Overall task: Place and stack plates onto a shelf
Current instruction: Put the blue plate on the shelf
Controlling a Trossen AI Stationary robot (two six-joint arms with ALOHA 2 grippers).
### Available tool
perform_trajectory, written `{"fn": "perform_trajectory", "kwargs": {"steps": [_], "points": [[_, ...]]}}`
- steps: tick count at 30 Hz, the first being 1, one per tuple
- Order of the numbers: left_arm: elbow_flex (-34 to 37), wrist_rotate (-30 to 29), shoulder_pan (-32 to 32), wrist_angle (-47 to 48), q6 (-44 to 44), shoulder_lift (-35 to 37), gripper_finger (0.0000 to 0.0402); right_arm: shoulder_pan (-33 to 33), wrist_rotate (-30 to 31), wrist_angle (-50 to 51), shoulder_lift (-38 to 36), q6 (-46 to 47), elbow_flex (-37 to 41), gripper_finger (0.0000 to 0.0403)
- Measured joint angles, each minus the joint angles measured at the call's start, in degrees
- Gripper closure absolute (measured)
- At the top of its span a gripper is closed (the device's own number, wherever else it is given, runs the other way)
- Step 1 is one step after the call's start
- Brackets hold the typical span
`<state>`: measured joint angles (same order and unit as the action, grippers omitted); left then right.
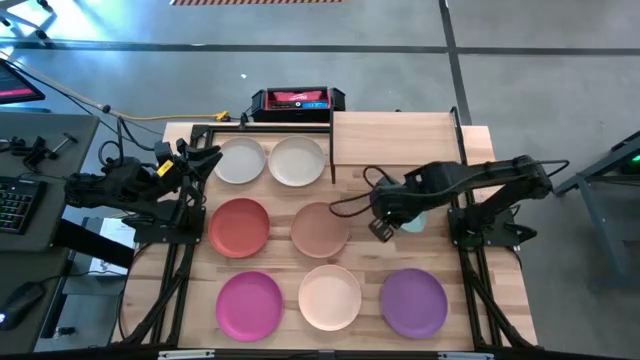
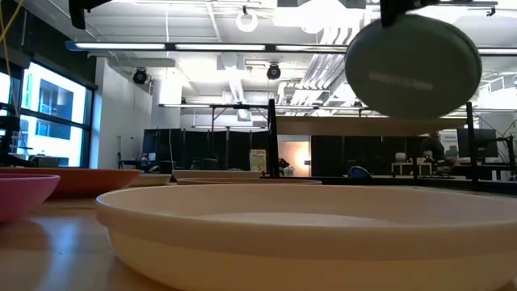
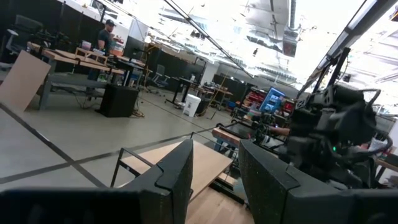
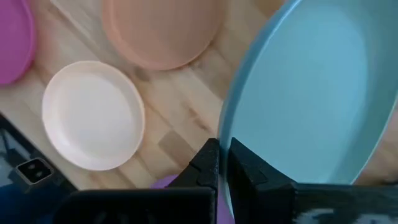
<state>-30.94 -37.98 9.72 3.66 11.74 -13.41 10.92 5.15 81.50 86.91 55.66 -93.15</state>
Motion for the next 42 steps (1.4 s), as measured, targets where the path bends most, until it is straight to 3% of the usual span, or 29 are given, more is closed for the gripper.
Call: {"fn": "perform_trajectory", "kwargs": {"steps": [5,12,31,42], "points": [[0.0,0.0,0.02,0.02,-0.02,0.0,0.0284,-0.88,5.84,8.93,-0.01,-0.26,-6.21,0.0403],[0.0,0.0,0.02,0.02,0.01,0.02,0.0284,-4.85,11.07,8.61,-0.69,-6.75,-9.26,0.0403],[0.0,-0.02,0.02,0.02,0.03,0.02,0.0284,-18.97,11.35,8.52,-0.41,-26.23,-9.25,0.0403],[0.0,-0.01,0.02,0.04,0.05,0.02,0.0284,-25.06,14.4,8.52,-1.91,-36.18,-9.15,0.0403]]}}
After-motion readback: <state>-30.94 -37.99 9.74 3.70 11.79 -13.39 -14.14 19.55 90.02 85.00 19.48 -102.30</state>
